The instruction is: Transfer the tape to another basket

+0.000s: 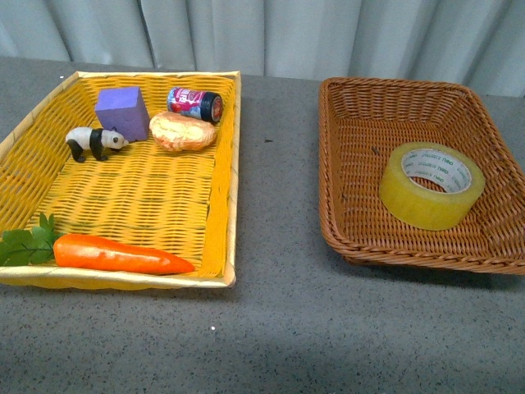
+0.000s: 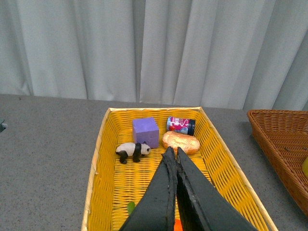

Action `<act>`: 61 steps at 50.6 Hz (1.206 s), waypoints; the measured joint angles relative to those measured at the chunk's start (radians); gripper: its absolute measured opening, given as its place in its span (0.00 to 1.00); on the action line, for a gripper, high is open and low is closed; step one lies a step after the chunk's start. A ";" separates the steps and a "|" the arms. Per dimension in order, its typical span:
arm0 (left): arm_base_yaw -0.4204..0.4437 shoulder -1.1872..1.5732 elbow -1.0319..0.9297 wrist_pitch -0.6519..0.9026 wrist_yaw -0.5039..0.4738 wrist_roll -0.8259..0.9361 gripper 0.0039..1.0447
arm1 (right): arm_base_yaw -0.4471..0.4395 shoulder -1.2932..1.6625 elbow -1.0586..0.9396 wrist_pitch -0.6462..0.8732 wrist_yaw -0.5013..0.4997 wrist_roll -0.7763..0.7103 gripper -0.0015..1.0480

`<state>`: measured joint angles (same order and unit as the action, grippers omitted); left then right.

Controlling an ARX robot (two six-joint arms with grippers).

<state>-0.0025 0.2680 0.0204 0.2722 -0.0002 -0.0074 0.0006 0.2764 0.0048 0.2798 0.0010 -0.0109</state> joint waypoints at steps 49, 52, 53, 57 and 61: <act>0.000 -0.263 0.000 -0.271 0.000 0.000 0.51 | 0.000 -0.273 0.001 -0.278 -0.003 0.000 0.46; 0.000 -0.263 0.000 -0.271 0.000 0.000 0.64 | 0.000 -0.273 0.001 -0.278 -0.003 0.000 0.58; 0.000 -0.263 0.000 -0.271 0.001 0.000 0.67 | 0.000 -0.273 0.001 -0.278 -0.003 0.000 0.61; 0.000 -0.263 0.000 -0.271 0.000 0.000 0.81 | 0.000 -0.273 0.001 -0.278 -0.003 0.000 0.75; 0.000 -0.263 0.000 -0.271 0.000 0.001 0.96 | 0.000 -0.273 0.001 -0.278 -0.003 0.000 0.92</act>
<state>-0.0025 0.0051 0.0204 0.0013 0.0002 -0.0063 0.0006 0.0036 0.0055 0.0017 -0.0017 -0.0105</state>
